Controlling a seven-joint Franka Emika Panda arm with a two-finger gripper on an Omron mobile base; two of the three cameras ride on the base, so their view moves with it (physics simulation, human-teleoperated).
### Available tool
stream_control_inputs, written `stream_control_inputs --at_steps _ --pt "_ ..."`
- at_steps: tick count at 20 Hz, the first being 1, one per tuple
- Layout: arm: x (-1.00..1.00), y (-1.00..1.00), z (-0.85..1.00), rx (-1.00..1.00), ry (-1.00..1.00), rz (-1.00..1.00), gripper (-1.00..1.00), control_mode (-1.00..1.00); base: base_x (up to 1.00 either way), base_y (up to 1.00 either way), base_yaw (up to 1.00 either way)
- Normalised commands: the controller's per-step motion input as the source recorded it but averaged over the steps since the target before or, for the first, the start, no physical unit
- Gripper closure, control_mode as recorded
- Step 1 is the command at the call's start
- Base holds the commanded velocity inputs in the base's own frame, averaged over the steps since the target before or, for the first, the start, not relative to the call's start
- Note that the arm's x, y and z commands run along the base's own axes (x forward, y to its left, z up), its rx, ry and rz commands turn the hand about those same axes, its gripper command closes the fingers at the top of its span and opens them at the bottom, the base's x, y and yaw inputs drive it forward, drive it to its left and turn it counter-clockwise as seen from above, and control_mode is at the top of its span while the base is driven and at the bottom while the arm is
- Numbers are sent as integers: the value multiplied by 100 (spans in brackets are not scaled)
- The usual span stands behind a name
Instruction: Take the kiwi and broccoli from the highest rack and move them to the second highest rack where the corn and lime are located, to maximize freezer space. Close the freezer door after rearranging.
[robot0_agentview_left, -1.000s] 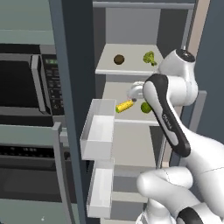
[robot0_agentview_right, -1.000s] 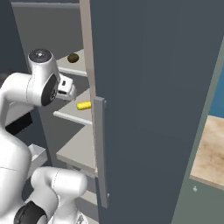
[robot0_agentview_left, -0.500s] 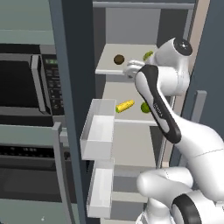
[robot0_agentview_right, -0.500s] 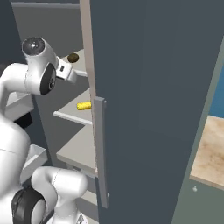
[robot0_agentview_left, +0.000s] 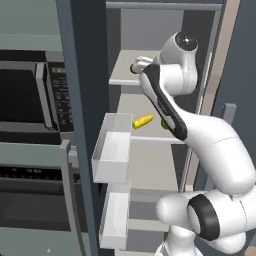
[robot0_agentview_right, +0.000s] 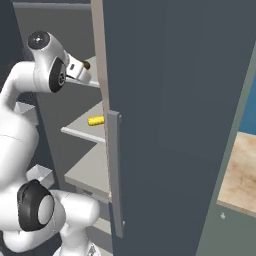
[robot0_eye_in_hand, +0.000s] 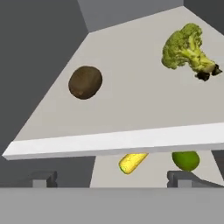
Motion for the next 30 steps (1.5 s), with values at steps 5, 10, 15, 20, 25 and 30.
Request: stream_control_inputs --at_steps 5,10,15,20,25,30 --pt "65 0 0 1 14 0 -100 -100 0 0 0" --pt "43 6 -9 0 -3 0 -100 -100 0 0 0" --pt "56 12 -9 0 0 0 -100 -100 0 0 0" --pt "52 10 -16 0 0 0 -100 -100 0 0 0" --pt "38 7 -19 0 0 0 -100 -100 0 0 0" --pt "37 4 -17 0 0 0 -100 -100 0 0 0"
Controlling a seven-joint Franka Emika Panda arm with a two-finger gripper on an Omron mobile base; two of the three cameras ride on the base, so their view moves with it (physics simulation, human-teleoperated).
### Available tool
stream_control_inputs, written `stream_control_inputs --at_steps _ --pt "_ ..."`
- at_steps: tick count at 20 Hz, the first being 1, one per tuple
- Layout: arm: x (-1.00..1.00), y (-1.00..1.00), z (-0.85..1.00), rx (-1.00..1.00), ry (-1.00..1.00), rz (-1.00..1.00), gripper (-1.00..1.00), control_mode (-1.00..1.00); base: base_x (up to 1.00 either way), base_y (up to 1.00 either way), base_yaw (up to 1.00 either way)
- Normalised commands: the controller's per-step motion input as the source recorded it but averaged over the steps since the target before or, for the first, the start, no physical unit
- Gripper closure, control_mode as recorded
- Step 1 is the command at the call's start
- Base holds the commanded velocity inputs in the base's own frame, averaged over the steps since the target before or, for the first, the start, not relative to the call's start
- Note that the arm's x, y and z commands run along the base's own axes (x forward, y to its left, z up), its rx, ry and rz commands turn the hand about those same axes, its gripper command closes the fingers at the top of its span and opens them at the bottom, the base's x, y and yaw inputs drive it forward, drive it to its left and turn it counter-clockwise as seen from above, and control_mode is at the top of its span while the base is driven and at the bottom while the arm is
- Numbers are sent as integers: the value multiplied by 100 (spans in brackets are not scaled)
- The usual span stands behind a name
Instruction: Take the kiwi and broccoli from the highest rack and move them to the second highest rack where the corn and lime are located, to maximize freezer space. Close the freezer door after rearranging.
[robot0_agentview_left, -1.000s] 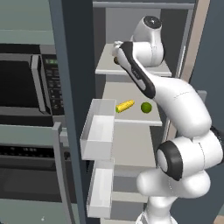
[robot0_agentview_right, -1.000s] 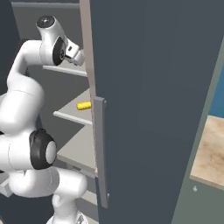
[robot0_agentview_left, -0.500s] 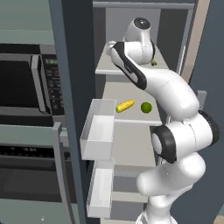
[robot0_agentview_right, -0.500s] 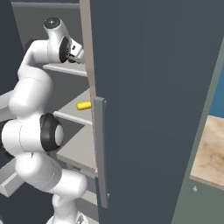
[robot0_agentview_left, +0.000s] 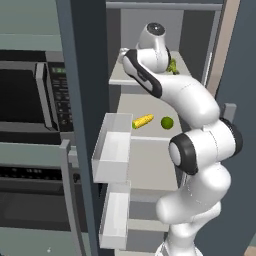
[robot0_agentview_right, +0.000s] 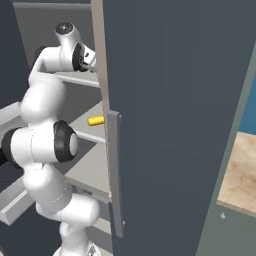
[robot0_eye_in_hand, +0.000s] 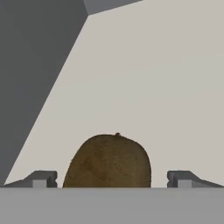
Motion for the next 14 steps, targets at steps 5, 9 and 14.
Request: stream_control_inputs --at_steps 5,9,14 --pt "30 6 -24 0 0 0 100 -100 0 0 0" --pt "5 6 -32 -1 0 0 100 -100 0 0 0" --pt "-48 -3 -18 -3 -15 1 100 -100 0 0 0"
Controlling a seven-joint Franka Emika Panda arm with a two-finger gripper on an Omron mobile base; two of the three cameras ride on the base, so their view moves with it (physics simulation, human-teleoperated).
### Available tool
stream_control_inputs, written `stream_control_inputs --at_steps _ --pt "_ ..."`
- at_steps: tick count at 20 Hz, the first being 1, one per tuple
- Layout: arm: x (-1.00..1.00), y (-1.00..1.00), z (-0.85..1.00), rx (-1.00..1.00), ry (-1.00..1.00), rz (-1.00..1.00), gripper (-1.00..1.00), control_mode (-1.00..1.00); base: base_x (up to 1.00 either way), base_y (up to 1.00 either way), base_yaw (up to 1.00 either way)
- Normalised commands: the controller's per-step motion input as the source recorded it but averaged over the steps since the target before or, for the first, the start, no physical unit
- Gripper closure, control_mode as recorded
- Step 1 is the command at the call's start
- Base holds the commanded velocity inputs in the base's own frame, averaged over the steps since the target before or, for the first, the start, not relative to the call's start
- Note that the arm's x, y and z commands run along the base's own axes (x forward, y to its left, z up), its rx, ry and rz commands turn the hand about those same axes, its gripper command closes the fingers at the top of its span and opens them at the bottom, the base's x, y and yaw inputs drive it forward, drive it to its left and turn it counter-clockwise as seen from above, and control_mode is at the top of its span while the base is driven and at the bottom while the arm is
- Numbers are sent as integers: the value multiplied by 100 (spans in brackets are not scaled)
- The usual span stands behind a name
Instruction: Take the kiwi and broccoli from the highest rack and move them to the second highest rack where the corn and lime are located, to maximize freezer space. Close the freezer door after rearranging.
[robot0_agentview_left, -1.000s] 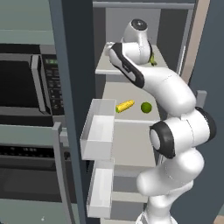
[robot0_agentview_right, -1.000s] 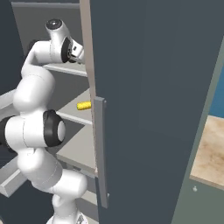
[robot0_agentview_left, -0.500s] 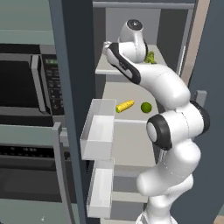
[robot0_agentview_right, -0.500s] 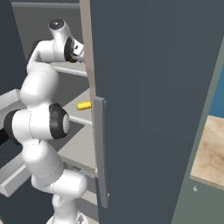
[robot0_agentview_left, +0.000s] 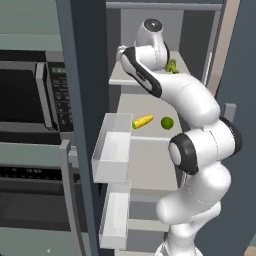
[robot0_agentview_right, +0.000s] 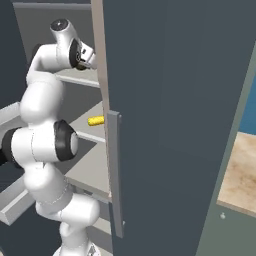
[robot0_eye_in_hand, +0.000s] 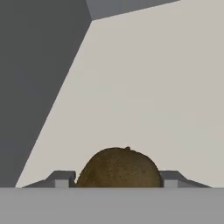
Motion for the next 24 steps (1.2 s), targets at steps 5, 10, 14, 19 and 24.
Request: stream_control_inputs --at_steps 5,10,14,19,24 --pt "-100 -24 -1 13 -63 0 100 -100 0 0 0" --pt "-100 -19 -10 2 -36 0 100 -100 0 0 0" --pt "-100 -13 -31 -2 -11 0 100 -100 0 0 0" --pt "-100 -25 -52 -3 -5 0 100 -100 0 0 0" --pt "-54 -23 -59 -20 19 0 100 -100 0 0 0"
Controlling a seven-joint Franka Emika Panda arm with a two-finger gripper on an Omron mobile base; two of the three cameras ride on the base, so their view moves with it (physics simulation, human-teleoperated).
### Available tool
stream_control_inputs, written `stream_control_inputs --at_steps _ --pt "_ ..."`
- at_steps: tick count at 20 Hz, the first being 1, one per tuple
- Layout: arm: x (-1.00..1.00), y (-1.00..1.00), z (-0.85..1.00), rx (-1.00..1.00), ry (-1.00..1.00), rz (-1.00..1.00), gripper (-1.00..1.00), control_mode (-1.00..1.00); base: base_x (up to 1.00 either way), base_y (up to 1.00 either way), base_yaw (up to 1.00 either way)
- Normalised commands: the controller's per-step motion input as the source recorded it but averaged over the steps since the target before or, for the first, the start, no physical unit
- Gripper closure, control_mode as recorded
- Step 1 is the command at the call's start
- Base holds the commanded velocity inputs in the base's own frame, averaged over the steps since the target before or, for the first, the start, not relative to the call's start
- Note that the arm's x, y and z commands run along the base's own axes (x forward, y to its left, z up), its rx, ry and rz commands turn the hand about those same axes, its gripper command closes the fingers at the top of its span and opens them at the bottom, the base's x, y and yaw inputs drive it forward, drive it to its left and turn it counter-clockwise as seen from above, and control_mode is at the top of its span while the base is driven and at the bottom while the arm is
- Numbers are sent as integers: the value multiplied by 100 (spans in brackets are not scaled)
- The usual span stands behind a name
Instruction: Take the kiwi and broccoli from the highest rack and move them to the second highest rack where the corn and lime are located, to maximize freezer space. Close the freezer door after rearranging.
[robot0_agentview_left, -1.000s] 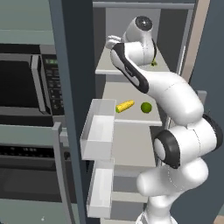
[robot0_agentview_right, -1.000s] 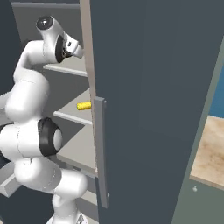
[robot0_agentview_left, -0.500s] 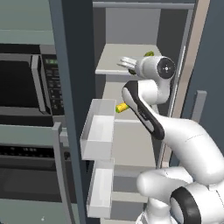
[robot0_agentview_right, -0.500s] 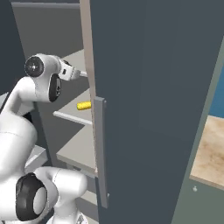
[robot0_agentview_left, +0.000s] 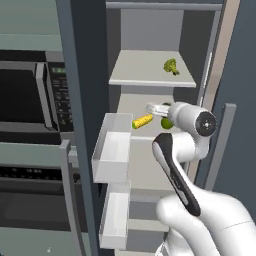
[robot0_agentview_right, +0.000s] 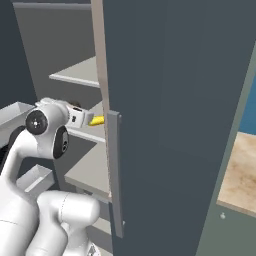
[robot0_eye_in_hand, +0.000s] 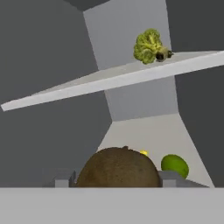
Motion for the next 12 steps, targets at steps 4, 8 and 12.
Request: stream_control_inputs --at_steps 4,8,12 --pt "18 -21 -40 -12 54 0 100 -100 0 0 0" --pt "43 -14 -33 -1 56 3 100 -100 0 0 0" --pt "41 -1 -57 -2 14 6 100 -100 0 0 0"
